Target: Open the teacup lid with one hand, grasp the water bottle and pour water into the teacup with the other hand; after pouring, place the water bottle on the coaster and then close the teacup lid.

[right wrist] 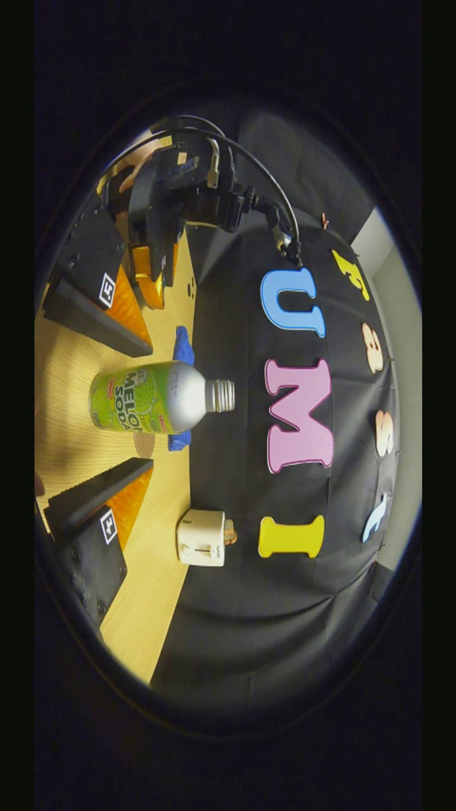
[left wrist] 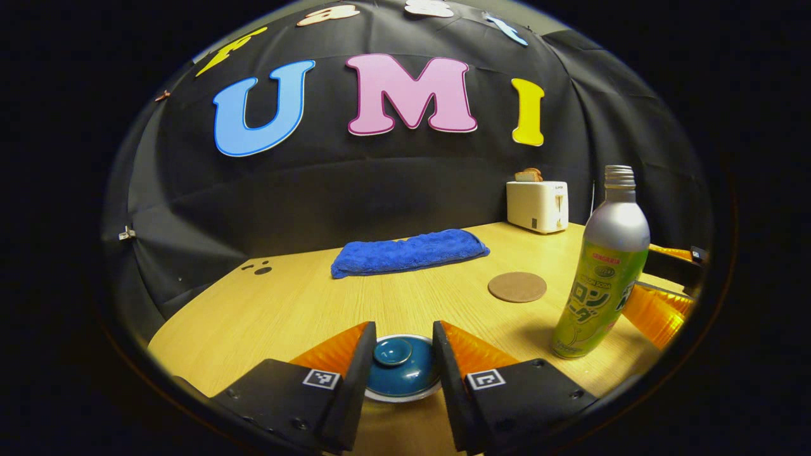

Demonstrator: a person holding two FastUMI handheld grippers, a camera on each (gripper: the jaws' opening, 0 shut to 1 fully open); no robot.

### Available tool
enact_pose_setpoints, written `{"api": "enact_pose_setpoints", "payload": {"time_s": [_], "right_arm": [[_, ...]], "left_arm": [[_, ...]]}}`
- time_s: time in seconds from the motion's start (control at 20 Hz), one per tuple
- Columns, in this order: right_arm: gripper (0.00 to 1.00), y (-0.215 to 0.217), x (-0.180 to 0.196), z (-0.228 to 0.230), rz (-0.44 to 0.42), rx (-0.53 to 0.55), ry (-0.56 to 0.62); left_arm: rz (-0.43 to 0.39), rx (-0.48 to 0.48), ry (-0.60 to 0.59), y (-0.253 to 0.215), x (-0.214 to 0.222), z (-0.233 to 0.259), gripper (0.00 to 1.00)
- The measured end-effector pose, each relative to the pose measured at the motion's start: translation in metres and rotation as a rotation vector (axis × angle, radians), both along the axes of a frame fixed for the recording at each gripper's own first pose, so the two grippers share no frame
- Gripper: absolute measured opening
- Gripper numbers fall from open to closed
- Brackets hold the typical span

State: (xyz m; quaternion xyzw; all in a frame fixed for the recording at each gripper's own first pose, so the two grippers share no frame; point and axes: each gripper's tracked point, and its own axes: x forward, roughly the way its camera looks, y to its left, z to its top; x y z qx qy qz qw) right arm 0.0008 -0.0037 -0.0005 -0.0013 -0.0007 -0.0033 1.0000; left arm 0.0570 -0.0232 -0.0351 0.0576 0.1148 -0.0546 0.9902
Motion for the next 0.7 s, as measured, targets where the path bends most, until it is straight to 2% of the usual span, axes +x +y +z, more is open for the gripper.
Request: {"api": "enact_pose_setpoints", "payload": {"time_s": [0.2,0.25,0.3,0.7], "right_arm": [[0.98,0.0,-0.001,0.0,0.0,0.0,0.0],[0.98,0.0,0.0,0.0,0.0,0.0,0.0],[0.99,-0.001,0.0,0.0,0.0,0.0,0.0],[0.98,0.0,0.0,0.001,0.0,0.0,-0.001]], "left_arm": [[0.033,0.004,0.001,0.003,0.0,-0.002,0.45],[0.039,0.0,-0.005,0.004,0.0,0.0,0.44],[0.042,-0.005,-0.009,0.005,0.001,0.0,0.36],[0.049,-0.016,-0.09,0.005,-0.006,0.012,0.3]]}}
